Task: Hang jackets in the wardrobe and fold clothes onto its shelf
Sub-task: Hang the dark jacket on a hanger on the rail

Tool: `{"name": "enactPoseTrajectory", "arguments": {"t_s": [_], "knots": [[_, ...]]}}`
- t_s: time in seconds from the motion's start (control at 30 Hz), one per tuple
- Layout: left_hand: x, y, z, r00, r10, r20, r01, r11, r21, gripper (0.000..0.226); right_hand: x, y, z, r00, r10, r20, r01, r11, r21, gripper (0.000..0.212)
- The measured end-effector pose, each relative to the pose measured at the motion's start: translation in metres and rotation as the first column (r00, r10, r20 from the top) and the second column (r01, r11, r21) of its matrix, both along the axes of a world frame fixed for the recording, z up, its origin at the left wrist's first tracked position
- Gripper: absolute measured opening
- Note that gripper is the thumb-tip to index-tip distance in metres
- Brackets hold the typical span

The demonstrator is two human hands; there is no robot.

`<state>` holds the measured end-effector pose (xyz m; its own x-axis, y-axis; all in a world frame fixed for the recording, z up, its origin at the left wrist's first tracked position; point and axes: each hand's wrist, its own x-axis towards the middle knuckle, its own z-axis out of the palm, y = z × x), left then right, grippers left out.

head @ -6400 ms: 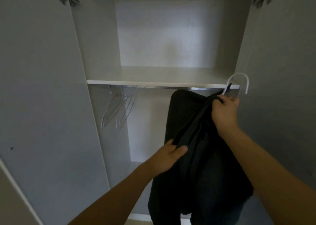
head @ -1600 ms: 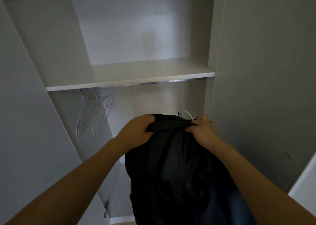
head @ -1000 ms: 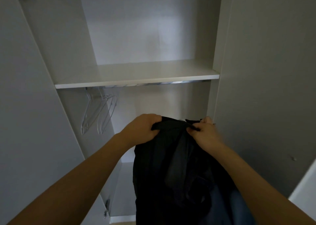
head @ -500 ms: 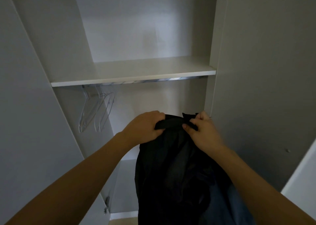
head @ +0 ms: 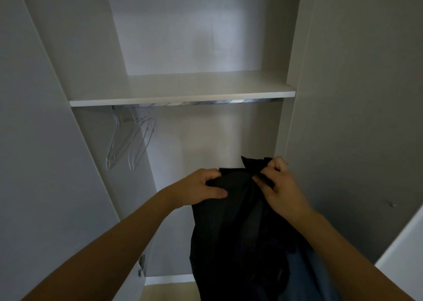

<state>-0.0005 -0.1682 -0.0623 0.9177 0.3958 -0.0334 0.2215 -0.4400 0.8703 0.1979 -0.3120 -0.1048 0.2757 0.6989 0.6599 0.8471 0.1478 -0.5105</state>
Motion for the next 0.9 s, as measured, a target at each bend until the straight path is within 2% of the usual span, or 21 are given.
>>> {"name": "enactPoseTrajectory", "arguments": {"t_s": [0.07,0.13,0.27,0.3,0.37,0.5,0.53,0.57,0.6,0.67,0.73,0.8,0.9], "knots": [[-0.001,0.001,-0.004,0.998,0.064,0.026,-0.061,0.992,-0.106,0.024,0.004,-0.001,-0.002,1.000,-0.011,0.007,0.011,1.000,0.017,0.016],[-0.001,0.002,-0.007,0.973,0.191,0.131,-0.171,0.973,-0.152,0.023,0.003,-0.003,-0.001,1.000,-0.015,0.012,0.015,0.999,0.034,0.016],[0.010,-0.015,-0.014,0.800,0.481,0.360,-0.317,0.847,-0.427,0.030,0.002,0.001,0.000,0.998,-0.037,-0.045,0.039,0.999,0.034,0.018],[0.014,-0.020,-0.016,0.752,0.525,0.398,-0.368,0.836,-0.407,0.037,0.002,0.003,0.000,0.995,-0.054,-0.080,0.057,0.998,0.038,0.022],[0.018,-0.029,-0.018,0.695,0.529,0.486,-0.462,0.847,-0.262,0.048,0.005,0.006,0.000,0.978,-0.078,-0.195,0.086,0.996,0.033,0.029],[0.019,-0.036,-0.017,0.680,0.387,0.623,-0.517,0.856,0.033,0.052,0.010,0.003,-0.003,0.930,-0.077,-0.361,0.099,0.994,0.044,0.039],[0.019,-0.034,-0.016,0.680,0.388,0.622,-0.521,0.853,0.037,0.052,0.011,0.002,-0.005,0.924,-0.078,-0.374,0.103,0.993,0.049,0.040],[0.019,-0.031,-0.015,0.683,0.411,0.603,-0.493,0.869,-0.034,0.052,0.012,0.002,-0.006,0.921,-0.078,-0.381,0.105,0.993,0.050,0.040],[0.018,-0.028,-0.014,0.704,0.441,0.557,-0.423,0.890,-0.170,0.048,0.012,0.001,-0.007,0.921,-0.079,-0.382,0.105,0.993,0.049,0.040],[0.016,-0.021,-0.013,0.822,0.402,0.403,-0.190,0.861,-0.471,0.029,0.010,0.001,-0.010,0.927,-0.081,-0.366,0.105,0.993,0.046,0.040],[0.014,-0.017,-0.015,0.937,0.268,0.225,-0.064,0.763,-0.643,0.017,0.008,0.000,-0.012,0.942,-0.074,-0.327,0.093,0.995,0.043,0.035],[0.017,-0.011,-0.020,0.961,0.254,0.107,-0.131,0.764,-0.632,0.030,0.008,-0.002,-0.012,0.963,-0.056,-0.264,0.072,0.996,0.051,0.030],[0.029,-0.006,-0.014,0.913,0.398,0.085,-0.300,0.800,-0.519,0.022,0.009,-0.005,-0.009,0.971,-0.040,-0.234,0.058,0.996,0.069,0.028]]}}
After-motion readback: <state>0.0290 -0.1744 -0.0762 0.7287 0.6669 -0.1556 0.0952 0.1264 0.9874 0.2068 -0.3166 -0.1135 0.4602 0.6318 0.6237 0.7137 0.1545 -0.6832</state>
